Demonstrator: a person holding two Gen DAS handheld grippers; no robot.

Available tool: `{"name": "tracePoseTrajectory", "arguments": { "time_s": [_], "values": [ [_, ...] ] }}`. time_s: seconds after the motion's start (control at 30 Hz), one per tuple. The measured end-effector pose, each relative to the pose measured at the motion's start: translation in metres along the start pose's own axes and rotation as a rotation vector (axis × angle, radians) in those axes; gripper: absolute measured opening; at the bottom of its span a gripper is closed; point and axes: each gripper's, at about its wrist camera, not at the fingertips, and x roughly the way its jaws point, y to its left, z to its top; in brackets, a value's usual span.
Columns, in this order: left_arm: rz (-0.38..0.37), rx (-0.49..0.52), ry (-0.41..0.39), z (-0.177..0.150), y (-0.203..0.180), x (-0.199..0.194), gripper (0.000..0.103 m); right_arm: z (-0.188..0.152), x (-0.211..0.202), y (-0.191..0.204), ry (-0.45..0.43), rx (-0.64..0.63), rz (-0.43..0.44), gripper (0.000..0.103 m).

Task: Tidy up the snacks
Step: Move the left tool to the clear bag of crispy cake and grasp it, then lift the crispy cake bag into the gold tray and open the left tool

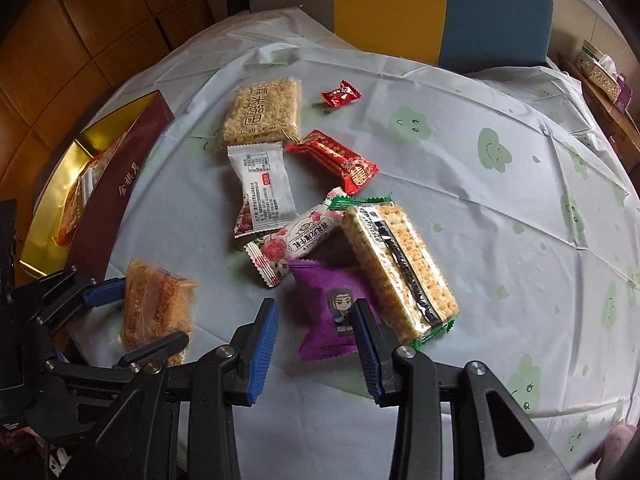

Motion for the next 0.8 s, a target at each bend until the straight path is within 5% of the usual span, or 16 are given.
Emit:
{"name": "tracePoseTrajectory", "arguments": {
  "time_s": [0.17, 0.37, 0.47, 0.8],
  "values": [
    [0.000, 0.009, -0.009, -0.001, -0.001, 0.000, 0.065, 0.003, 0.002, -0.010, 0.013, 0.028, -0.023, 0.039],
    [0.009, 0.021, -0.024, -0.002, -0.004, -0.002, 0.061, 0.010, 0.013, -0.012, 0.043, 0.010, -0.059, 0.053],
    [0.001, 0.022, -0.028, -0.003, -0.004, -0.005, 0.061, 0.011, 0.017, -0.011, 0.052, -0.019, -0.106, 0.042],
    [-0.063, -0.029, -0.192, 0.004, 0.021, -0.071, 0.061, 0.007, 0.018, -0.005, 0.052, -0.064, -0.130, 0.036]
  ]
}}
